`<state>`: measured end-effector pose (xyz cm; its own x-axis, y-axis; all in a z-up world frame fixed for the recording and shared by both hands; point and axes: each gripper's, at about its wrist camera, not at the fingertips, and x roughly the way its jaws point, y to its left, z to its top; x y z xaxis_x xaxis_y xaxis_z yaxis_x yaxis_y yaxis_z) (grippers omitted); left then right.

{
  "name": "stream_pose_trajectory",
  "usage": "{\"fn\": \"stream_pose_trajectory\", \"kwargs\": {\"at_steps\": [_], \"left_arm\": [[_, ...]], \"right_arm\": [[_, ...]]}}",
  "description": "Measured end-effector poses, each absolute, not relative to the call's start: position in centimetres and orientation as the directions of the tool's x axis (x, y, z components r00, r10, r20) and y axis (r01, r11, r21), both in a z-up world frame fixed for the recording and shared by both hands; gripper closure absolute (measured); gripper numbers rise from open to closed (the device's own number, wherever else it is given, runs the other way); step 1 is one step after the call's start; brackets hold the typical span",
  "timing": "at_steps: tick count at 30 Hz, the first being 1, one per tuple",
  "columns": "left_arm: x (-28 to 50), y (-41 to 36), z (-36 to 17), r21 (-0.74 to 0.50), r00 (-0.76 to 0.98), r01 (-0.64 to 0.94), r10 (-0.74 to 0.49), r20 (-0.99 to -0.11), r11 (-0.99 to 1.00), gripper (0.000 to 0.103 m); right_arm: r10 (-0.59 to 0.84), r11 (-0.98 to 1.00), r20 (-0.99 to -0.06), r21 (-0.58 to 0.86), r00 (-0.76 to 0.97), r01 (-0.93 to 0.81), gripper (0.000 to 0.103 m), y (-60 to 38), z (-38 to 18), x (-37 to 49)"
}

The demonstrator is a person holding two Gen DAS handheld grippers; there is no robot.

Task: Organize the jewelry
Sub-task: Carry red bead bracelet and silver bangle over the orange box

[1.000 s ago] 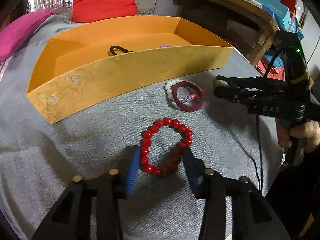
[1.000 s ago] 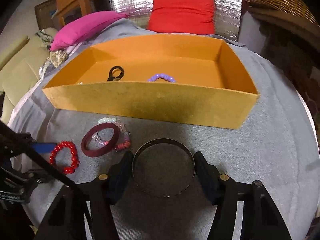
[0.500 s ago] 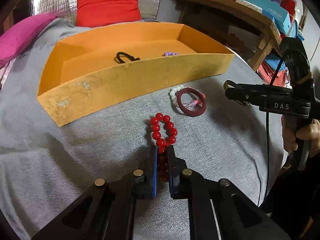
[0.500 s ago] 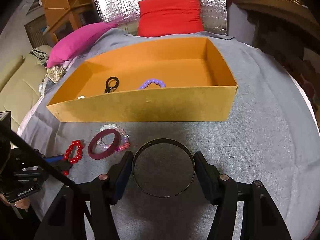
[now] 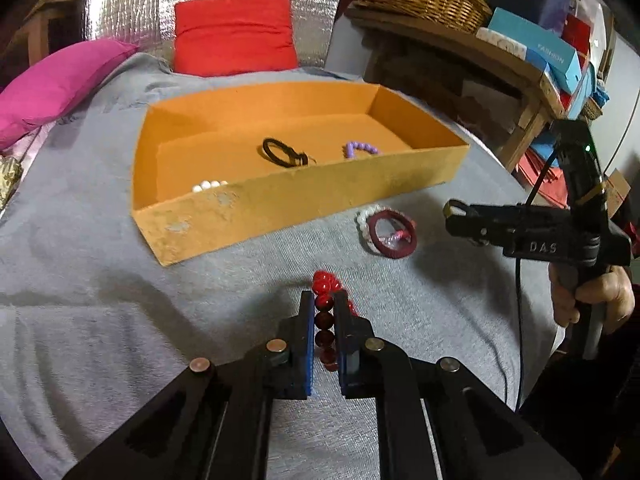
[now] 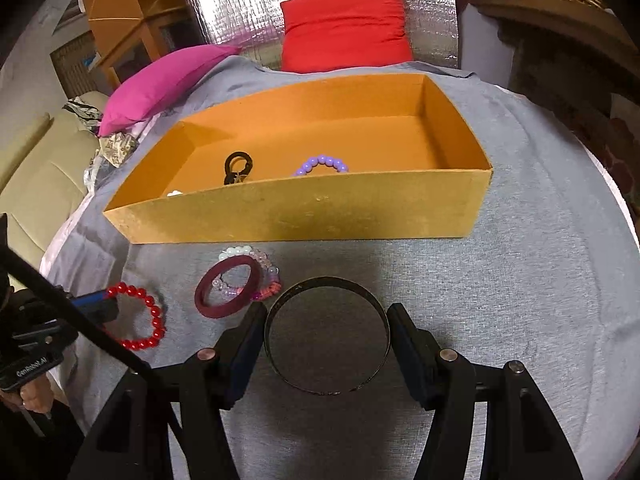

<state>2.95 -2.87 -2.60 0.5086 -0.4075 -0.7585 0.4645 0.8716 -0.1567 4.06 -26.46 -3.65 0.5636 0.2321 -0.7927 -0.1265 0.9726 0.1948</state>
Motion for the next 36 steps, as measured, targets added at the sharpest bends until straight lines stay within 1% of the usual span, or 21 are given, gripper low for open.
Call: {"fn": "stream_pose_trajectory", "kwargs": {"at_steps": [8, 15, 23, 27, 32, 36], "left_arm": [[2.1, -2.5, -0.3, -0.153, 0.558, 0.468, -0.425, -0.713, 0.871, 0.093], [2.2, -2.5, 1.0, -0.120, 0.619, 0.431, -0.390, -0.682, 0.895, 0.093], [2.6, -3.6, 2.8, -0.046, 0.698, 0.394, -0.331, -0.635, 0.918, 0.093], [2.9, -4.0, 3.9, -0.029, 0.725, 0.379, -0.316, -0.612, 0.925, 0.093], [3.3, -4.3, 5.0, 0.025, 0.769, 0.328, -0.251, -0.588, 0.944, 0.093], [3.5, -4.4, 5.8, 0.054, 0.792, 0.301, -0.218, -0.570, 0.952, 0.094]], "right_arm": [[0.256, 0.966, -0.786, 0.202, 0.562, -0.158, 0.038, -25.2, -3.3, 3.7], [0.297, 0.955, -0.750, 0.233, 0.591, -0.184, 0.038, -24.3, -2.0, 2.7], [0.321, 0.945, -0.686, 0.279, 0.653, -0.171, 0.038, -24.4, -0.4, 1.9], [0.340, 0.935, -0.634, 0.307, 0.694, -0.177, 0.038, -24.2, 0.7, 1.6], [0.365, 0.921, -0.576, 0.337, 0.731, -0.194, 0.038, -24.0, 1.9, 1.5], [0.371, 0.917, -0.553, 0.345, 0.746, -0.200, 0.038, -24.0, 2.6, 1.6]]}}
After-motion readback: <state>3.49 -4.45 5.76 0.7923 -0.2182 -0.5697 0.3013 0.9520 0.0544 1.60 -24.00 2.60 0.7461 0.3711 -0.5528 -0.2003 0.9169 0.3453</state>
